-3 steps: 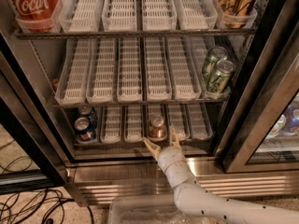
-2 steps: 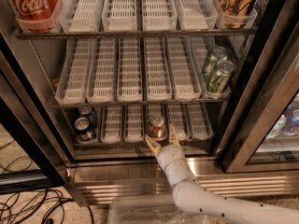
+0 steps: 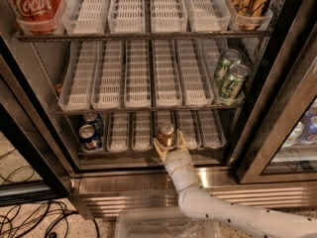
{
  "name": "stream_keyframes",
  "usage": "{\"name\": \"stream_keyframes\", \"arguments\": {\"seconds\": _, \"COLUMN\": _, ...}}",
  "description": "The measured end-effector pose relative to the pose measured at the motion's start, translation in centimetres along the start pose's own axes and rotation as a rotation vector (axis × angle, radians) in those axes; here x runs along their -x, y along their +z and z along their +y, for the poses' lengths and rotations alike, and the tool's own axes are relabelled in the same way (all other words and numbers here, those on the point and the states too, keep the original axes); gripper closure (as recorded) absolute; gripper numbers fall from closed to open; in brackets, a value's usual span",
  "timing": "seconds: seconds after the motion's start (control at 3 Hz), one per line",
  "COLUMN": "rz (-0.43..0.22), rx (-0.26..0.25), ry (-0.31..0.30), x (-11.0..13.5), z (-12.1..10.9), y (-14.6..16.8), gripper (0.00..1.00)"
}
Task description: Pick orange can from bottom shelf of fridge
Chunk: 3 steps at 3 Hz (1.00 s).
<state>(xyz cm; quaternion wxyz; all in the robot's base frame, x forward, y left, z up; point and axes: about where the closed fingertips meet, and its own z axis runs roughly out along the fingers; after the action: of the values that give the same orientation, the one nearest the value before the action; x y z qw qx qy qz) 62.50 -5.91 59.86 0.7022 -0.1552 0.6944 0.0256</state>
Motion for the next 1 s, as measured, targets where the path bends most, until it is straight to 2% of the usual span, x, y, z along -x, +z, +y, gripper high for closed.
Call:
{"name": "stream_keyframes", "arguments": {"seconds": 0.33, "rz": 0.003, "rx": -0.005, "ry": 0.008, "x": -0.35, "z": -0.02, "y": 0.49, "gripper": 0.37}}
{"name": "stream_keyframes", "arguments": {"seconds": 1.0, "rz": 0.004, "rx": -0.004, "ry": 0.021, "x": -0.38, "z": 0.04, "y": 0.81, "gripper": 0.79}}
